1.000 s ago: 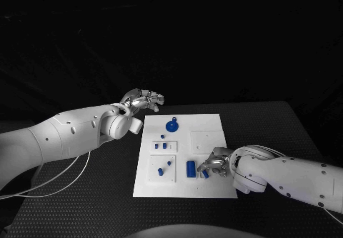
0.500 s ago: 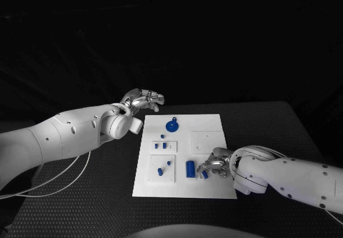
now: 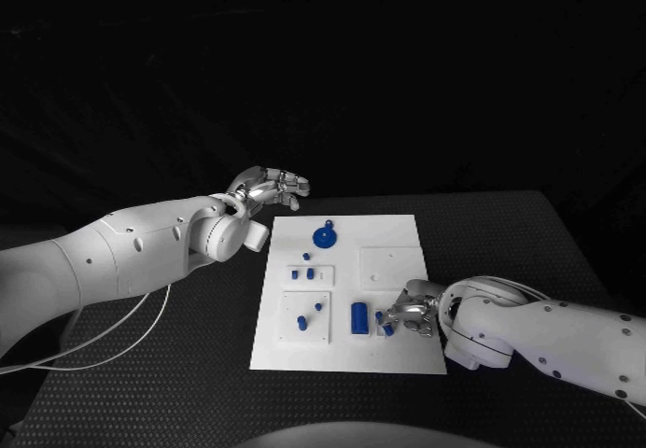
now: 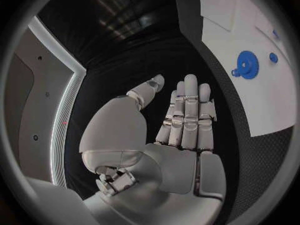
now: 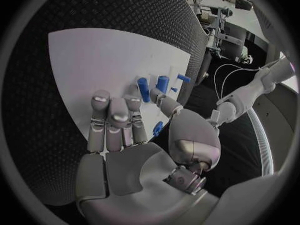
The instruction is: Assemble the parts on the task board
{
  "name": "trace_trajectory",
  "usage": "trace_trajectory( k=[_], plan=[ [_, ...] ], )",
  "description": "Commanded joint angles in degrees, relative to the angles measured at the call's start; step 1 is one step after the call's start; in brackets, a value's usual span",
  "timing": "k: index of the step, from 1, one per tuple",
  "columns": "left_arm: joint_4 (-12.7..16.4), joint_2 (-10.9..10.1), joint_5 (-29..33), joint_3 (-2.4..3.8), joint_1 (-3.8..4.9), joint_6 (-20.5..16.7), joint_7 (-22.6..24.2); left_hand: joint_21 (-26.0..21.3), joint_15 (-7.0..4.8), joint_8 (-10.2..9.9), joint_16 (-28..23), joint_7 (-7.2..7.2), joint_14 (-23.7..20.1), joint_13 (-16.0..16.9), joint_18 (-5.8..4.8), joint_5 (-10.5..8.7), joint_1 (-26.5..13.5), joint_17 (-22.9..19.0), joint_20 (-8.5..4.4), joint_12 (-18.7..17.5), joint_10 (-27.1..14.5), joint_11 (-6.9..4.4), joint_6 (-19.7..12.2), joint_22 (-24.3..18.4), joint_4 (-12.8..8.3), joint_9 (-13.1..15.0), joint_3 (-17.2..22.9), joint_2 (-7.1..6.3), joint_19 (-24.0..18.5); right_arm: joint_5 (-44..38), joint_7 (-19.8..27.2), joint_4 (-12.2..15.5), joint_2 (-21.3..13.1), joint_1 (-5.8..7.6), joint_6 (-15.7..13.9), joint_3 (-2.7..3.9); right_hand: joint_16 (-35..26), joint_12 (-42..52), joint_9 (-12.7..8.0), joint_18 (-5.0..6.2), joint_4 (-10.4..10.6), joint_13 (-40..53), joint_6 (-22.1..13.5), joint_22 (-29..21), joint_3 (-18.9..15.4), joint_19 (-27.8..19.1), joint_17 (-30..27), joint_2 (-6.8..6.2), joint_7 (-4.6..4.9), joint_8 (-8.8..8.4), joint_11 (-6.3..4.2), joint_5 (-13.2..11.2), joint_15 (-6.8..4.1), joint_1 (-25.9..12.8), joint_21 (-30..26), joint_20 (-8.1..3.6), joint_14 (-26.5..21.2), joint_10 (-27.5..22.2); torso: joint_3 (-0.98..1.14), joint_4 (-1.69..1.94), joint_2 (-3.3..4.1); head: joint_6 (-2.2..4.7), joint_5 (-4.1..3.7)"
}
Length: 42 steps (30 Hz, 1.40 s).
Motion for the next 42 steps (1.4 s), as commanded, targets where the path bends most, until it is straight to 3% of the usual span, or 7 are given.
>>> trace_trajectory(
  k=[1, 10, 27, 32, 36, 38, 42],
  plan=[
    [0.15, 0.03, 0.24, 0.03, 0.05, 0.36, 0.44, -0.25, -0.04, 0.39, -0.30, -0.17, 0.30, -0.05, 0.47, 0.26, -0.49, 0.06, 0.04, 0.34, -0.44, 0.10, -0.24, 0.06, 0.48, 0.06, -0.02, 0.26, 0.38, -0.72, 0.63, 0.51, -0.12, -0.05, 1.26, 0.00, 0.40, -0.20, -0.14, 1.23, 0.12, 0.10, 0.20, 0.00, 0.38, 0.12, -0.07, -0.47, 0.14, 0.17, -0.24, 0.03, 0.08, -0.63, -0.05, 0.04, -0.04, 0.15, 0.01, -0.02, 0.00, 0.00, 0.03],
    [0.08, 0.06, 0.24, 0.03, 0.05, 0.34, 0.45, -0.28, -0.04, 0.39, -0.33, -0.17, 0.31, -0.06, 0.47, 0.26, -0.54, 0.10, 0.04, 0.34, -0.45, 0.11, -0.26, 0.09, 0.54, 0.05, -0.03, 0.28, 0.40, -0.37, 0.94, 1.11, -0.42, -0.05, 1.36, 0.00, 0.46, -0.25, -0.30, 1.23, 0.79, 0.12, 0.30, -0.03, 0.70, 0.22, -0.15, -1.56, 0.13, 0.13, -0.25, -0.15, 0.07, -1.54, 0.01, 0.04, -0.03, 0.21, 0.00, 0.00, 0.00, -0.04, -0.02],
    [0.03, 0.10, 0.24, 0.03, 0.05, 0.33, 0.44, -0.35, -0.03, 0.40, -0.39, -0.16, 0.32, -0.07, 0.46, 0.28, -0.66, 0.18, 0.04, 0.35, -0.47, 0.11, -0.28, 0.14, 0.68, 0.05, -0.05, 0.33, 0.42, -0.64, 1.63, 2.15, -1.39, 0.01, 2.07, 0.02, 0.54, -0.24, -0.34, 1.23, 1.02, 0.17, 0.41, -0.03, 0.99, 0.26, -0.18, -1.00, 0.09, 0.17, -0.29, -0.17, 0.04, -1.82, 0.07, -0.01, -0.02, 0.30, -0.02, -0.01, -0.01, -0.13, -0.08],
    [0.06, 0.09, 0.24, 0.03, 0.05, 0.36, 0.41, -0.37, -0.03, 0.40, -0.41, -0.16, 0.32, -0.07, 0.46, 0.29, -0.66, 0.20, 0.04, 0.35, -0.48, 0.11, -0.29, 0.15, 0.70, 0.05, -0.04, 0.33, 0.43, -3.73, 1.53, 1.71, -1.42, 0.02, 4.95, 0.02, 0.69, -0.22, -0.42, 1.23, -1.35, 0.28, 0.41, 0.09, 0.43, 0.31, -0.24, -1.73, 0.09, 0.20, -0.28, 0.04, 0.03, -0.06, 0.34, -0.16, -0.01, 0.38, -0.02, -0.01, 0.00, 0.04, -0.10],
    [0.03, 0.08, 0.24, 0.03, 0.05, 0.33, 0.40, -0.38, -0.03, 0.40, -0.42, -0.16, 0.33, -0.07, 0.46, 0.29, -0.67, 0.21, 0.04, 0.35, -0.48, 0.11, -0.29, 0.16, 0.72, 0.05, -0.04, 0.34, 0.43, -5.04, 1.46, 1.68, -1.34, 0.01, 6.65, 0.02, 0.72, -0.29, -0.44, 1.23, -4.23, 0.38, 0.23, 0.08, -2.09, 0.24, -0.39, -2.19, 0.16, 0.23, -0.20, 0.48, 0.06, 3.23, 0.42, -0.17, -0.06, 0.33, 0.01, -0.02, 0.02, -0.02, -0.14],
    [0.05, 0.08, 0.24, 0.03, 0.05, 0.34, 0.39, -0.39, -0.03, 0.40, -0.42, -0.16, 0.33, -0.07, 0.46, 0.30, -0.67, 0.22, 0.04, 0.35, -0.48, 0.11, -0.30, 0.16, 0.73, 0.05, -0.04, 0.35, 0.43, -5.04, 1.46, 1.63, -1.29, 0.01, 6.70, 0.02, 0.70, -0.35, -0.45, 1.23, -4.24, 0.40, 0.20, 0.00, -2.95, 0.19, -0.48, -2.88, 0.20, 0.26, -0.19, 0.14, 0.07, 4.89, 0.36, -0.15, -0.08, 0.31, 0.02, -0.03, 0.01, -0.04, -0.12],
    [0.09, 0.12, 0.24, 0.03, 0.05, 0.35, 0.42, -0.40, -0.03, 0.39, -0.43, -0.16, 0.33, -0.07, 0.47, 0.30, -0.67, 0.23, 0.04, 0.35, -0.49, 0.11, -0.31, 0.17, 0.74, 0.04, -0.04, 0.35, 0.44, -5.56, 1.38, 1.18, -0.87, 0.01, 6.41, 0.02, 0.72, -0.42, -0.50, 1.23, -4.41, 0.43, 0.18, -0.08, -4.41, 0.05, -0.58, -2.98, 0.18, 0.29, -0.18, 0.11, 0.10, 7.24, 0.28, -0.08, -0.14, 0.33, 0.01, -0.05, 0.02, -0.04, -0.20]
  ],
)
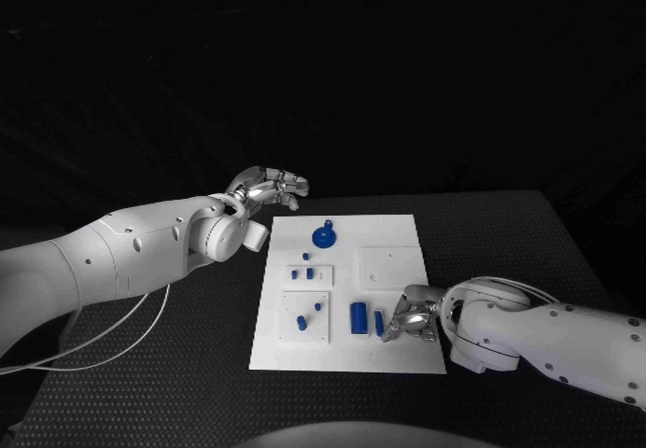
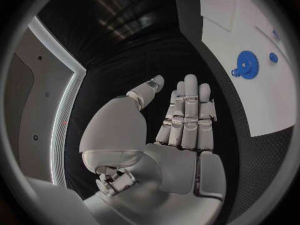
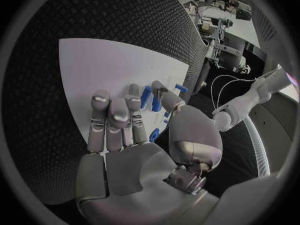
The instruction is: Assemble the parts on the task board
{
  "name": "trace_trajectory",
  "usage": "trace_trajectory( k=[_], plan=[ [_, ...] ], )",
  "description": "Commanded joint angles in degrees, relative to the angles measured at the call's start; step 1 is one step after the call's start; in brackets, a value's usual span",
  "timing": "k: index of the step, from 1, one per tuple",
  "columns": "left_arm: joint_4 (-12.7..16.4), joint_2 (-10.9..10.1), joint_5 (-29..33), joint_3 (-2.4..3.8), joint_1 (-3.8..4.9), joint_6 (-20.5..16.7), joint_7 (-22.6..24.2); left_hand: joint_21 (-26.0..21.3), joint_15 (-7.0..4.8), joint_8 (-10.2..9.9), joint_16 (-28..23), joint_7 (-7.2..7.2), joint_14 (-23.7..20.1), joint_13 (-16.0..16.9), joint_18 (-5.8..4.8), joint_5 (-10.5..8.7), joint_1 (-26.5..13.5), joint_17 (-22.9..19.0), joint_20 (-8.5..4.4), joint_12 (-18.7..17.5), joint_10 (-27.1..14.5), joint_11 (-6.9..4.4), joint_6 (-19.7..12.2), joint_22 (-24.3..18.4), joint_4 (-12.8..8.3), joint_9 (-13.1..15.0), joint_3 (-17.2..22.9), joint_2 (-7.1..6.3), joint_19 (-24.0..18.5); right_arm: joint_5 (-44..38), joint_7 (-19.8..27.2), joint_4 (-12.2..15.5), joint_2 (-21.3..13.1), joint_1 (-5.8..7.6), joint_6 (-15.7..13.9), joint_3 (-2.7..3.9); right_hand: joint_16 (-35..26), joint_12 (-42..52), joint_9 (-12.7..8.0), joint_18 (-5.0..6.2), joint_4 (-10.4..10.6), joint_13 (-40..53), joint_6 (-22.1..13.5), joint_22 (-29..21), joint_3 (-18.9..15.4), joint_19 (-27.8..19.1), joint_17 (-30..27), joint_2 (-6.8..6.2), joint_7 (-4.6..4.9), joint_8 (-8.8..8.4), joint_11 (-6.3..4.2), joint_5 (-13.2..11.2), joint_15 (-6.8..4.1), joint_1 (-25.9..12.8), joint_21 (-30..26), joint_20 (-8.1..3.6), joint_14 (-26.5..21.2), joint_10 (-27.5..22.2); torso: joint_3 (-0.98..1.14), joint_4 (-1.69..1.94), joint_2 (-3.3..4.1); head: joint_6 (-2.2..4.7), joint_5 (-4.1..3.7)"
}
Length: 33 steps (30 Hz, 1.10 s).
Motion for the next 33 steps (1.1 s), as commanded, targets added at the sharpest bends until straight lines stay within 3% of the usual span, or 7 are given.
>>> trace_trajectory(
  k=[1, 15, 20, 22, 25, 33],
  plan=[
    [0.16, 0.09, 0.24, 0.03, 0.05, 0.35, 0.44, -0.40, -0.04, 0.39, -0.21, -0.16, 0.34, -0.09, 0.47, 0.30, -0.44, 0.07, 0.03, 0.35, -0.47, 0.09, -0.31, 0.09, 0.30, 0.05, 0.08, 0.13, 0.44, -2.40, 0.39, -0.25, 0.36, -0.03, 1.93, 0.00, 0.27, -0.22, -0.08, 1.20, -0.03, 0.06, 0.04, -0.10, -0.58, -0.01, -0.10, 0.05, 0.34, 0.30, -0.06, -0.35, -0.01, 0.97, -0.01, -0.05, -0.25, 0.20, 0.03, -0.03, 0.02, -0.04, -0.05],
    [0.11, 0.14, 0.24, 0.03, 0.05, 0.37, 0.43, -0.44, -0.04, 0.39, -0.24, -0.15, 0.35, -0.09, 0.47, 0.30, -0.45, 0.12, 0.03, 0.35, -0.49, 0.09, -0.32, 0.12, 0.32, 0.05, 0.08, 0.12, 0.45, -2.47, 0.22, -1.10, 1.08, -0.03, 1.23, 0.00, 0.35, -0.31, -0.19, 1.20, 0.56, 0.05, 0.20, -0.23, -1.92, -0.05, -0.17, 1.63, 0.32, 0.33, -0.07, -0.50, 0.05, 0.99, -0.10, 0.14, -0.29, 0.31, 0.04, 0.01, 0.00, -0.17, 0.00],
    [0.15, 0.13, 0.24, 0.03, 0.05, 0.34, 0.32, -0.47, -0.04, 0.37, -0.27, -0.14, 0.35, -0.10, 0.46, 0.29, -0.50, 0.15, 0.03, 0.35, -0.51, 0.10, -0.36, 0.14, 0.38, 0.04, 0.06, 0.12, 0.47, -8.36, -0.10, -1.50, 1.74, -0.05, 3.63, -0.01, 0.46, -0.39, -0.31, 1.20, 2.52, 0.05, 0.55, -0.38, -1.50, -0.06, -0.16, 3.66, 0.15, 0.41, -0.24, -0.62, 0.01, -1.22, -0.24, 0.19, -0.32, 0.38, 0.01, 0.03, 0.01, -0.17, -0.05],
    [0.19, 0.11, 0.24, 0.03, 0.05, 0.39, 0.31, -0.53, -0.02, 0.24, -0.33, -0.05, 0.36, -0.13, 0.46, 0.27, -0.65, 0.22, 0.04, 0.30, -0.63, 0.14, -0.62, 0.19, 0.51, -0.02, 0.01, 0.09, 0.49, -8.53, -0.20, -1.71, 1.91, -0.06, 3.74, -0.01, 0.51, -0.42, -0.38, 1.20, 2.67, 0.08, 0.65, -0.37, -0.74, -0.11, -0.15, 4.46, 0.09, 0.41, -0.30, -0.66, -0.06, -1.44, -0.23, 0.14, -0.38, 0.36, 0.00, 0.04, 0.01, -0.19, -0.04],
    [0.09, 0.13, 0.24, 0.03, 0.05, 0.37, 0.30, -0.55, -0.01, 0.22, -0.35, -0.03, 0.36, -0.14, 0.47, 0.27, -0.63, 0.24, 0.04, 0.29, -0.66, 0.14, -0.67, 0.20, 0.51, -0.03, 0.02, 0.08, 0.49, -8.64, -0.44, -1.91, 2.00, -0.06, 3.84, -0.01, 0.58, -0.43, -0.45, 1.20, 2.90, 0.12, 0.75, -0.36, 0.70, -0.09, -0.14, 4.51, 0.05, 0.42, -0.34, -0.68, -0.14, -1.43, -0.18, 0.06, -0.44, 0.42, 0.00, 0.06, 0.01, -0.21, -0.26],
    [0.06, 0.12, 0.29, 0.03, 0.05, 0.43, 0.15, -0.67, 0.02, 0.19, -0.47, 0.03, 0.36, -0.16, 0.45, 0.31, -1.01, 0.36, 0.07, 0.29, -0.72, 0.18, -0.77, 0.29, 0.94, -0.05, -0.04, 0.24, 0.54, -9.11, -0.66, -2.11, 2.25, -0.06, 4.94, -0.01, 0.67, -0.50, -0.62, 1.20, 3.00, 0.19, 0.81, -0.29, 3.71, -0.17, -0.18, 7.28, 0.06, 0.39, -0.33, -0.68, -0.15, -1.46, -0.05, 0.09, -0.51, 0.47, 0.00, 0.01, -0.01, -0.23, -0.33]
  ],
)
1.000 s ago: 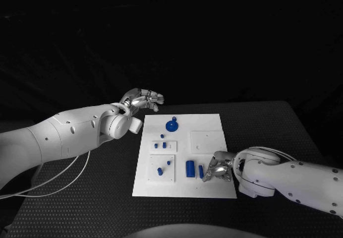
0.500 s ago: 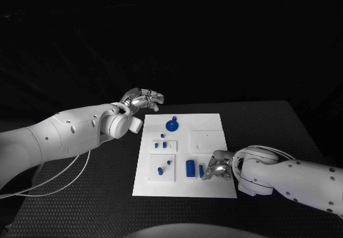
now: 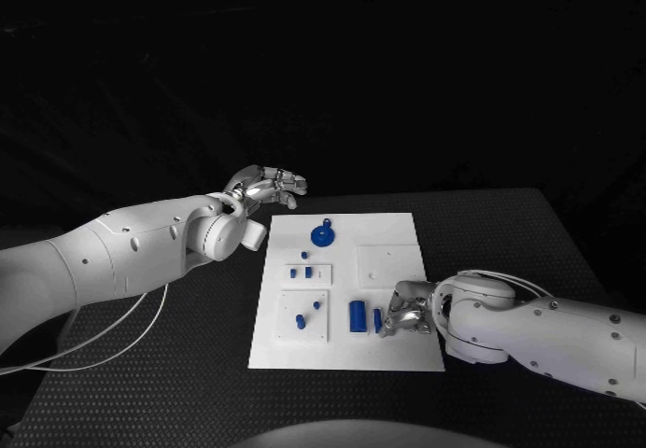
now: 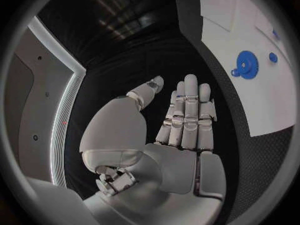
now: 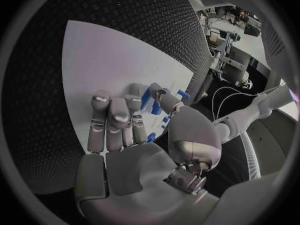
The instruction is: Assemble the parts on the task board
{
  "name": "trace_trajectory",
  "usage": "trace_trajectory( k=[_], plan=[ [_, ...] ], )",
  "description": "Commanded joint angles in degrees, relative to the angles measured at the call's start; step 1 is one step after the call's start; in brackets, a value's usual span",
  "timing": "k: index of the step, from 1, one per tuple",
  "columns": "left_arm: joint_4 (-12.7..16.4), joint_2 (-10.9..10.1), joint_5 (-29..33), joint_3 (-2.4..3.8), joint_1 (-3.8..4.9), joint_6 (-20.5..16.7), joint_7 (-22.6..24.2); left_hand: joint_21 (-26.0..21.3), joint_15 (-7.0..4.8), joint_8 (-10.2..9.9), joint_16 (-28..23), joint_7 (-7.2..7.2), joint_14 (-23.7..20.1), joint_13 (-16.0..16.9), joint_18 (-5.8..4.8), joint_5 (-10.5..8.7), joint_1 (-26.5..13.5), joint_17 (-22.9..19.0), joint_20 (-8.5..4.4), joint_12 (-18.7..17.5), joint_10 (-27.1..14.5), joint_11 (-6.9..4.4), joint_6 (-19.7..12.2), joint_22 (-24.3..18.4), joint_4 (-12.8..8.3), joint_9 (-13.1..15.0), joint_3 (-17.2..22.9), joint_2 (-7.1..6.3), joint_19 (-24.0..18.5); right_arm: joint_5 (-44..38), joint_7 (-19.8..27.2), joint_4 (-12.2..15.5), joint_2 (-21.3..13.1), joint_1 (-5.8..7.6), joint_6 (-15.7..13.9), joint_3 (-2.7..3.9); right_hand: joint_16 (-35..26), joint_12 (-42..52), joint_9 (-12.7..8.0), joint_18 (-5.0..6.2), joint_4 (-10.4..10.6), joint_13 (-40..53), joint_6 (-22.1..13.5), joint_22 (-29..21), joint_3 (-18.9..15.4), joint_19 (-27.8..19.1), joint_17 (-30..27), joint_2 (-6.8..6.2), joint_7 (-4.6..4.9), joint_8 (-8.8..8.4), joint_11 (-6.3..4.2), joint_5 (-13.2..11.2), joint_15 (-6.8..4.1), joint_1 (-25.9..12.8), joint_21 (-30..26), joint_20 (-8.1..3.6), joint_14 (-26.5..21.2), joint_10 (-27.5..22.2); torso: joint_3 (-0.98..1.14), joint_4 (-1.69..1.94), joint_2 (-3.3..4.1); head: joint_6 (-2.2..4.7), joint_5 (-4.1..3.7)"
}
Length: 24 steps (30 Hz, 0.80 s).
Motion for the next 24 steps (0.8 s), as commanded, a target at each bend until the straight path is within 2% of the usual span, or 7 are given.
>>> trace_trajectory(
  k=[1, 10, 15, 19, 24],
  plan=[
    [0.08, 0.09, 0.28, 0.03, 0.05, 0.41, 0.27, -0.23, 0.01, 0.19, -0.25, -0.08, 0.36, -0.08, 0.45, 0.32, -0.60, 0.07, -0.12, 0.29, -0.36, -0.08, -0.47, 0.20, 0.25, -0.04, 0.02, -0.17, 0.35, -2.01, -0.60, -0.43, 0.08, -0.12, 1.98, -0.10, 0.34, -0.27, -0.04, 1.15, -0.08, 0.08, 0.35, 0.02, 1.18, -0.17, -0.07, 1.43, 0.05, 0.15, -0.11, -0.23, 0.00, 0.15, -0.02, 0.05, -0.37, 0.24, 0.00, -0.02, -0.01, 0.05, 0.03],
    [0.10, 0.11, 0.28, 0.03, 0.05, 0.49, 0.14, -0.28, 0.02, 0.18, -0.30, -0.07, 0.35, -0.09, 0.46, 0.34, -0.67, 0.11, -0.12, 0.29, -0.39, -0.07, -0.52, 0.24, 0.34, -0.05, 0.01, -0.18, 0.35, -0.51, -1.79, -1.78, 1.06, -0.12, 3.66, -0.11, 0.41, -0.26, -0.13, 1.15, -1.53, 0.16, 0.39, 0.16, 2.19, -0.16, -0.12, 1.28, 0.12, 0.17, -0.04, -0.03, 0.10, 0.17, 0.22, 0.19, -0.35, 0.31, 0.00, 0.01, 0.01, 0.08, 0.01],
    [0.10, 0.16, 0.28, 0.03, 0.05, 0.83, 0.01, -0.31, 0.02, 0.17, -0.33, -0.06, 0.35, -0.09, 0.46, 0.36, -0.71, 0.14, -0.12, 0.29, -0.40, -0.07, -0.54, 0.26, 0.38, -0.05, -0.01, -0.20, 0.35, 0.52, -1.79, -3.72, 2.48, -0.23, 2.22, -0.13, 0.41, -0.27, -0.17, 1.15, -1.92, 0.18, 0.40, 0.18, 2.01, -0.15, -0.16, 1.07, 0.15, 0.17, -0.01, 0.06, 0.14, -0.09, 0.28, 0.26, -0.32, 0.33, -0.02, 0.00, 0.01, 0.14, -0.15],
    [0.09, 0.15, 0.28, 0.03, 0.05, 0.75, 0.01, -0.37, 0.01, 0.21, -0.40, -0.10, 0.32, -0.10, 0.51, 0.44, -0.43, 0.19, -0.15, 0.30, -0.42, -0.08, -0.52, 0.31, 0.25, -0.03, 0.12, -0.12, 0.33, 1.51, -1.69, -4.33, 2.76, -0.78, 2.40, -0.14, 0.41, -0.27, -0.19, 1.15, -1.98, 0.18, 0.44, 0.18, 1.87, -0.14, -0.18, 1.03, 0.15, 0.18, 0.00, 0.06, 0.17, -0.38, 0.29, 0.32, -0.32, 0.35, -0.03, 0.02, 0.01, 0.30, -0.26],
    [0.11, 0.10, 0.28, 0.03, 0.05, 0.78, -0.03, -0.39, 0.01, 0.20, -0.42, -0.09, 0.32, -0.10, 0.50, 0.44, -0.43, 0.22, -0.14, 0.30, -0.44, -0.07, -0.54, 0.33, 0.24, -0.04, 0.11, -0.15, 0.33, 1.68, -1.78, -4.90, 2.85, -0.82, 2.67, -0.14, 0.41, -0.27, -0.24, 1.15, -1.95, 0.19, 0.51, 0.15, 1.54, -0.12, -0.22, 0.82, 0.14, 0.21, -0.02, 0.03, 0.20, -1.02, 0.30, 0.42, -0.30, 0.42, 0.03, 0.03, 0.01, 0.22, -0.19]
  ],
)
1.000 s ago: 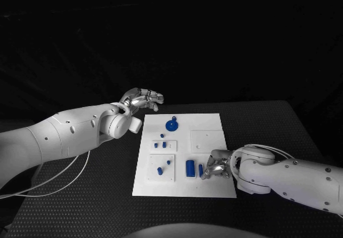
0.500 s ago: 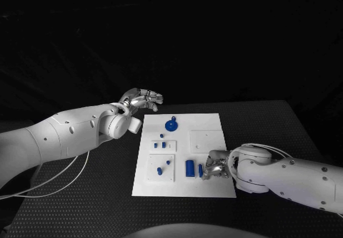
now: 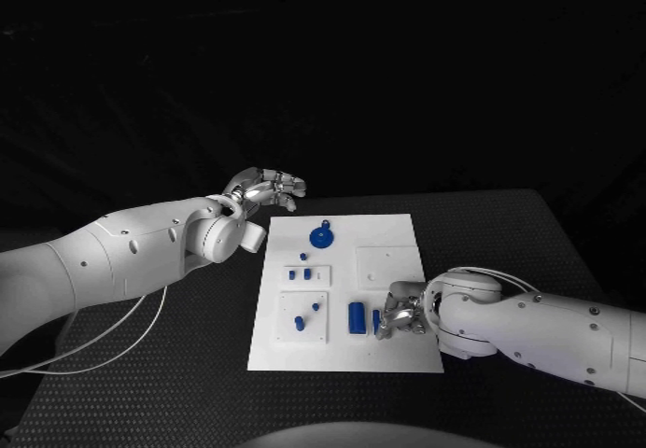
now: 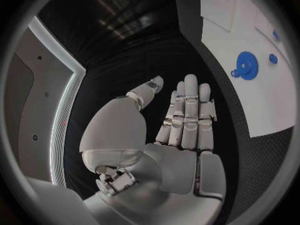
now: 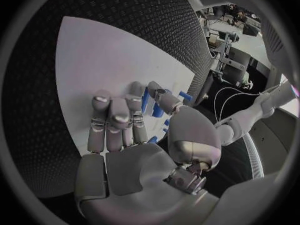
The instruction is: Assemble the parts on the task board
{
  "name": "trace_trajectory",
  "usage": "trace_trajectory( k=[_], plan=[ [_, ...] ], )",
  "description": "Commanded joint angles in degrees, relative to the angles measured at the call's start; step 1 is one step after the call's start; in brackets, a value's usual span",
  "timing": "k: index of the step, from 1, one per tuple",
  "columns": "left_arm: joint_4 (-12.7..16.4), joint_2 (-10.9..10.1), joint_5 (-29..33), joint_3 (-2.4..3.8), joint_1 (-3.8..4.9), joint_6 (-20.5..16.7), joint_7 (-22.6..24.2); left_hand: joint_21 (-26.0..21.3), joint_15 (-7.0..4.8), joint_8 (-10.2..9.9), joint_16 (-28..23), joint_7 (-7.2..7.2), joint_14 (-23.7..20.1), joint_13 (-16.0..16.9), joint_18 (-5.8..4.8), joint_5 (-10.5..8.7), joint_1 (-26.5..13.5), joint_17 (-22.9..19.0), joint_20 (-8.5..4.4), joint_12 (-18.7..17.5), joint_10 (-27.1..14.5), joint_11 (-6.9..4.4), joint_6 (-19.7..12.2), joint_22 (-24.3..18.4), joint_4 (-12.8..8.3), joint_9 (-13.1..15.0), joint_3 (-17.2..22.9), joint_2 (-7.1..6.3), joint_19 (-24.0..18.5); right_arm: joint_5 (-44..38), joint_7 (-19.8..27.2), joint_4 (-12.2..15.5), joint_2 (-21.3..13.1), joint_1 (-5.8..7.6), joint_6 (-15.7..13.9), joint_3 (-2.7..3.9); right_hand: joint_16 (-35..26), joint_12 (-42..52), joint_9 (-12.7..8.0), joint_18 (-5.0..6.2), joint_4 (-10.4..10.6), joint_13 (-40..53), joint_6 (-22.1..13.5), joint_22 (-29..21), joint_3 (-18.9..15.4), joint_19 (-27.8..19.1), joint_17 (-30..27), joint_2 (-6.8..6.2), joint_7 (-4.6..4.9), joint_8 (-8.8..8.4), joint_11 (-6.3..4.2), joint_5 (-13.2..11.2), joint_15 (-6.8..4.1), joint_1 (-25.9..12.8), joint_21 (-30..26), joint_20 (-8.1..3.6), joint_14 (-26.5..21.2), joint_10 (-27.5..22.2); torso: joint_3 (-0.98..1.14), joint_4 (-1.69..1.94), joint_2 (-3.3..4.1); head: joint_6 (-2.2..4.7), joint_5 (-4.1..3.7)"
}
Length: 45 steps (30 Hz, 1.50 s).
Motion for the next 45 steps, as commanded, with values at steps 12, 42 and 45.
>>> trace_trajectory(
  k=[12, 42, 45],
  plan=[
    [0.10, -0.09, 0.27, 0.02, 0.05, 0.76, 0.12, -0.43, 0.03, 0.17, -0.25, 0.11, 0.32, -0.07, 0.48, 0.19, -0.24, 0.12, -0.12, 0.29, -0.47, -0.04, -0.43, 0.39, 0.27, -0.05, 0.06, 0.01, 0.33, 2.82, -0.52, -0.84, -1.11, -0.63, 0.36, -0.46, -0.05, 0.17, -2.06, 0.83, -0.87, 0.65, -0.02, -0.11, -1.71, -0.22, -0.39, -2.15, 0.25, -0.25, -0.07, 3.55, 0.09, -1.50, 0.24, 0.40, -0.36, 0.38, 0.07, -0.01, 0.00, 0.02, 0.15],
    [-3.03, 0.82, 2.00, 0.02, 0.05, 1.51, 1.63, -1.04, 0.32, 0.53, -1.91, -0.06, -0.53, -0.01, 0.62, 0.18, -0.45, -0.11, 0.10, 0.55, -0.22, 0.00, -0.04, 0.54, 0.57, 0.11, 0.06, 0.10, 0.34, 28.51, 29.79, -8.02, -4.84, 4.12, -14.05, 4.78, -1.29, -0.54, -0.92, 0.83, -1.37, 1.55, -5.50, -1.00, -20.28, -3.07, -0.85, -2.73, 1.44, -1.59, 0.94, 2.36, 0.14, -6.05, -1.71, -0.78, -2.21, -2.59, -0.13, -0.28, -0.64, 3.85, -0.78],
    [-4.66, 1.57, 2.49, 0.03, 0.07, 2.06, 2.32, -1.40, 0.49, 0.75, -2.78, -0.21, -0.89, 0.05, 0.61, 0.21, -0.38, -0.30, 0.28, 0.74, 0.05, -0.06, 0.29, 0.56, 0.47, 0.20, 0.10, 0.26, 0.11, 33.09, 33.98, -13.84, -2.58, 4.31, -12.83, 5.36, -2.83, -1.55, -0.94, 0.72, -1.28, 1.20, -6.40, -1.36, -20.11, -4.70, -1.57, -1.47, 1.87, -2.01, 1.41, 2.25, 0.57, -4.32, -2.91, -0.18, -3.74, -4.32, -0.27, -0.37, -1.01, 5.36, -0.97]
  ],
)
